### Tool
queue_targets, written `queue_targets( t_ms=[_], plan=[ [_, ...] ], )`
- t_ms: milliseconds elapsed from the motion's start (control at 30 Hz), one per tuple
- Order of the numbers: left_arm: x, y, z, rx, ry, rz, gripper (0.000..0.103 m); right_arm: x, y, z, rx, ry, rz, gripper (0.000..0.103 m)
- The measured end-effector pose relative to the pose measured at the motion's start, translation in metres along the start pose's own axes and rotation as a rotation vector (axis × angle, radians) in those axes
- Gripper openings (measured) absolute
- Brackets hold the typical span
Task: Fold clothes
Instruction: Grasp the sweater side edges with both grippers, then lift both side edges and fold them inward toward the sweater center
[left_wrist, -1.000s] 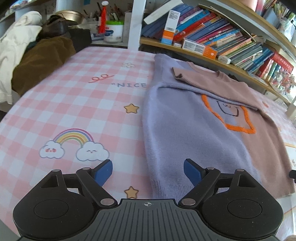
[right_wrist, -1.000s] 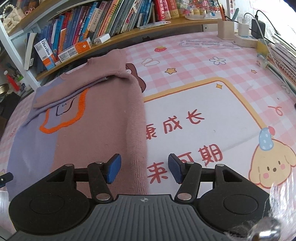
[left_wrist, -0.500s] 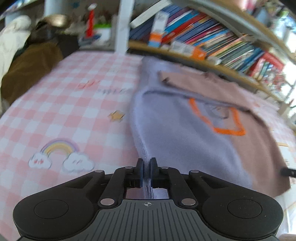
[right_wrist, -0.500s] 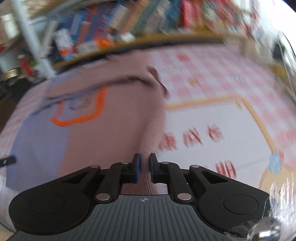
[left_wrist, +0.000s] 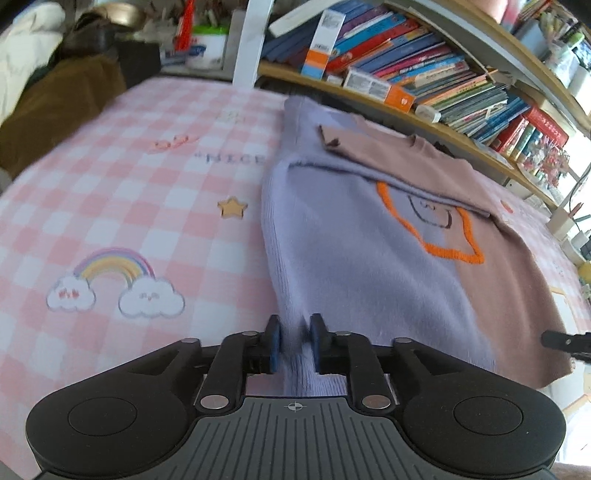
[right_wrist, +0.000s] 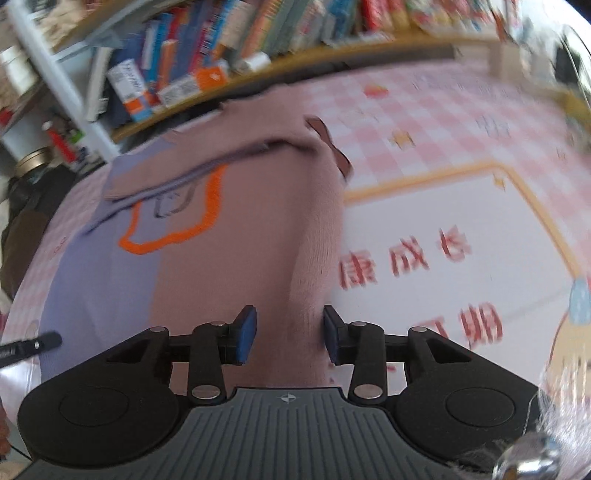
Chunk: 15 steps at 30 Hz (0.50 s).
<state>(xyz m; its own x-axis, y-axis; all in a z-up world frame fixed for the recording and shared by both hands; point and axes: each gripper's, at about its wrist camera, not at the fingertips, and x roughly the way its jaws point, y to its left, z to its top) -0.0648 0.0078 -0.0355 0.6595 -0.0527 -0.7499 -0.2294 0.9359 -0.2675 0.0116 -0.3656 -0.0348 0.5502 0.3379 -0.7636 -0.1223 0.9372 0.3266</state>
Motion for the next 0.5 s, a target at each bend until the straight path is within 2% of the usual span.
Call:
queue_targets(
  t_ms=[133,200,267,500],
  plan=[
    [0.001,-0.002,0.0,0.005,-0.005,-0.005,0.025,0.001,0.0,-0.004,0.009,0.008,0.016,0.035],
    [0.001,0.0,0.0,-0.004,-0.009,-0.014,0.023,0.001,-0.001,-0.007,0.015,0.021,0.039,0.012],
    [0.003,0.002,0.001,-0.01,-0.007,-0.026,0.004,-0.001,-0.001,-0.01,0.019,0.021,0.036,0.01],
    [-0.004,0.003,0.0,-0.007,-0.014,-0.05,0.004,-0.016,-0.008,-0.014,0.051,-0.028,0.02,0.008]
  ],
)
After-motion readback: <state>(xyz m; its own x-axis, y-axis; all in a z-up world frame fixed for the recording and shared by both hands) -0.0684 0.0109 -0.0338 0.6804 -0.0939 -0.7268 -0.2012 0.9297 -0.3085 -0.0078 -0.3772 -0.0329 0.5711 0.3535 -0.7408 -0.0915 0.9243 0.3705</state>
